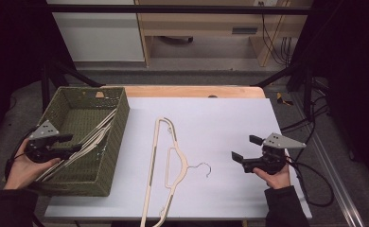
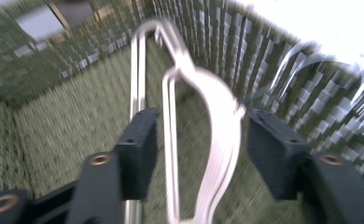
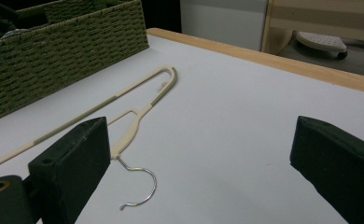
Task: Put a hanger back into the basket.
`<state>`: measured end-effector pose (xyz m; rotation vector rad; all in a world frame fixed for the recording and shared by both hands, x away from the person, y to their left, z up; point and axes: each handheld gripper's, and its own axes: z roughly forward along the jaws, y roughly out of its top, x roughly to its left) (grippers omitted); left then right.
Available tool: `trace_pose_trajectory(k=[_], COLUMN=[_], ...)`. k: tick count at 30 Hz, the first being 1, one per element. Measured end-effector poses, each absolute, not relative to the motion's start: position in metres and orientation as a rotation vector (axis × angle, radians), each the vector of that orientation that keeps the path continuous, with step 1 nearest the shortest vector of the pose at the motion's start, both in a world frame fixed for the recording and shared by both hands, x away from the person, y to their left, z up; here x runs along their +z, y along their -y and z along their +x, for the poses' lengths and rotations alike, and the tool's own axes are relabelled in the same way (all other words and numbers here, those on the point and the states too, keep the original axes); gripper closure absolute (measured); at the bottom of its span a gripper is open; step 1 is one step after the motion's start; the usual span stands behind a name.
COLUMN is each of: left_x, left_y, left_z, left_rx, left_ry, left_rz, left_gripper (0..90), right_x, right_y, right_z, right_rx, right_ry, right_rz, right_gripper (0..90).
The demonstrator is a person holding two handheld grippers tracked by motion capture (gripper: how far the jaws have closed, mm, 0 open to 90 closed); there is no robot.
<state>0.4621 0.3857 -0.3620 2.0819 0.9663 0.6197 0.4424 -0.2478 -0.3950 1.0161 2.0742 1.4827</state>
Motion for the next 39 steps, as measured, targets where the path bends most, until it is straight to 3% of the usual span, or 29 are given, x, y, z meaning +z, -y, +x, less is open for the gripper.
trace_pose_trajectory(k=[8,11,28,39], left_x=[-0.342,-0.339,-0.380,-0.412], left_y=[-0.351,-0.330,-0.211,-0.183], left_z=[0.439,0.431,0.408,0.404], left_rx=[0.647,0.637,0.498,0.416], left_ry=[-0.899,-0.864,-0.762,-0.725], left_rz=[1.887,1.854,1.841,1.921], left_gripper=[19.3,16.4,10.4,10.1], right_x=[-0.397,-0.399,-0.407,-0.420], right_y=[0.243,0.239,0.215,0.186], right_z=[0.444,0.445,0.448,0.454], right_rx=[1.483,1.486,1.473,1.411], right_ry=[-2.094,-2.103,-2.190,-2.288], right_rz=[0.998,0.999,0.909,0.839], right_gripper=[7.0,8.3,9.6,10.9])
